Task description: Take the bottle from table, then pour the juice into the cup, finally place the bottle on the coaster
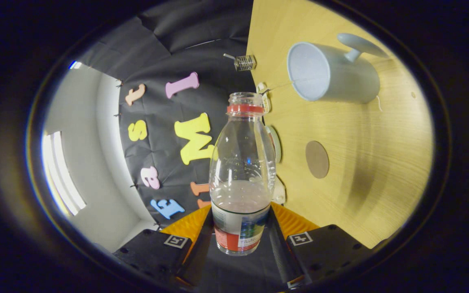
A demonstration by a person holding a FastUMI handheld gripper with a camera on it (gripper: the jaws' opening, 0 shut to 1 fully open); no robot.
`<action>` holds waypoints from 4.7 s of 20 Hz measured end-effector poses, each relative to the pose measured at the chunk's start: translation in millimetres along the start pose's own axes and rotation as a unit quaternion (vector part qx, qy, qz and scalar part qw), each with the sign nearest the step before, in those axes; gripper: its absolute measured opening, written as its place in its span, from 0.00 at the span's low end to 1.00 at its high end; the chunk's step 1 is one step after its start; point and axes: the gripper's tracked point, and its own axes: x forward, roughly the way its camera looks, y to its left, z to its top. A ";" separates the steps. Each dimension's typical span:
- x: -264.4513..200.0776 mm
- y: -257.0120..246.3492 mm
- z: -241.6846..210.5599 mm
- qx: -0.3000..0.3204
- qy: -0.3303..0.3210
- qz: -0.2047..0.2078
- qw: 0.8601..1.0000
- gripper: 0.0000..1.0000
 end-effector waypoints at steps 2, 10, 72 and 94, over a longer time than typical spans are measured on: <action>0.7 2.9 -1.2 0.004 0.000 0.001 1.000 0.75; 0.4 13.1 -0.9 0.020 0.002 0.007 1.000 0.75; -1.2 49.4 -0.5 -0.110 0.021 -0.013 0.994 0.75; -27.4 23.4 2.3 -0.680 0.027 -0.141 0.719 0.76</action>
